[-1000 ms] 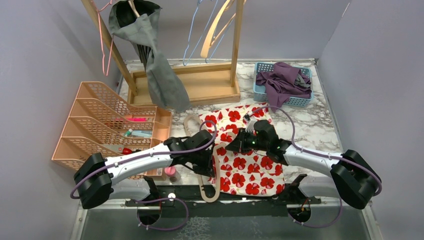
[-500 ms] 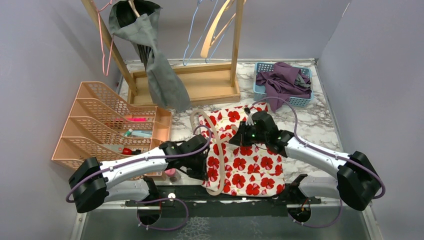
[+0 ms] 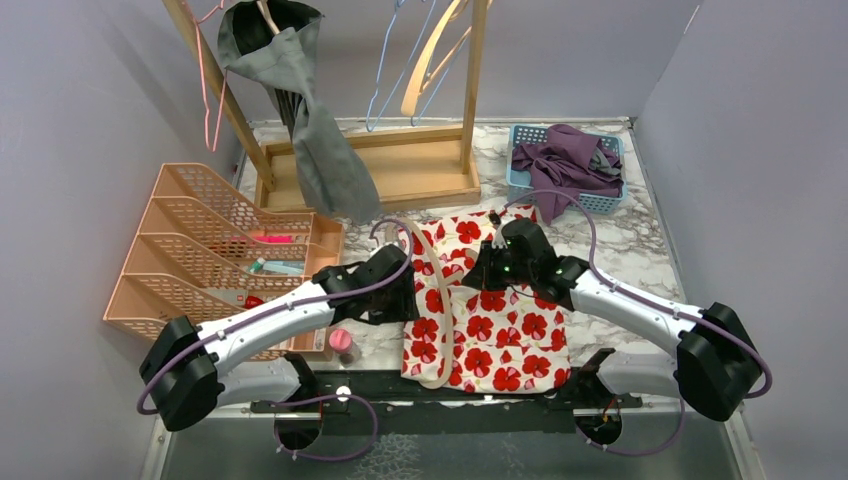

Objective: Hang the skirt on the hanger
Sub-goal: Hang the skirt on the hanger.

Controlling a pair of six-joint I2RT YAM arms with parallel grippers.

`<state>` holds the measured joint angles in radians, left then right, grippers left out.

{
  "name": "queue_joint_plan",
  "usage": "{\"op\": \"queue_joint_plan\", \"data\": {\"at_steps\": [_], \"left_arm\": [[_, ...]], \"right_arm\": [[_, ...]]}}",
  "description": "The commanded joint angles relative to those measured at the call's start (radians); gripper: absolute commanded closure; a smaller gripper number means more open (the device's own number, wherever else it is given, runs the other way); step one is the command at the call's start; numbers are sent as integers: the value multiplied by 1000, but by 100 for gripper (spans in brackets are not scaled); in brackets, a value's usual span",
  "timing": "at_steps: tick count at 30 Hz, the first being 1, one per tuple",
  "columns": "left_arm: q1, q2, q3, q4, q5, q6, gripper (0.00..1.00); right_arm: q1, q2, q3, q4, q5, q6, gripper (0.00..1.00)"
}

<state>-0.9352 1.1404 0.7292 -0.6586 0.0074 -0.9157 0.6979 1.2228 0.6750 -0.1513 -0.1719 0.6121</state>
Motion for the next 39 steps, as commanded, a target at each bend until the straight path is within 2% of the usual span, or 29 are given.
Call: {"op": "queue_joint_plan", "data": {"at_steps": [1,9,17,20,23,29,39], "left_arm": [[80,18,4,110,-126,51,44],[160,76,-71,310,-11,76,46],[238,159,-36,492,-35,119,62],[240,217,1,503,-87,140,62],[244,289,51,487,-149,170,57],[266,388,139,450,-246,214,53],[319,538,219,462,-157,277,56]], "right_arm": [[-8,10,25,-41,83,-28,99],[-8,21,13,-17,116,3,99],[-8,41,-4,9,123,38,99],[-8,38,-21,37,136,45,99],[-8,49,-22,48,132,50,99],[-8,57,-27,53,127,55,99],[-8,59,-49,72,113,63,99]]}}
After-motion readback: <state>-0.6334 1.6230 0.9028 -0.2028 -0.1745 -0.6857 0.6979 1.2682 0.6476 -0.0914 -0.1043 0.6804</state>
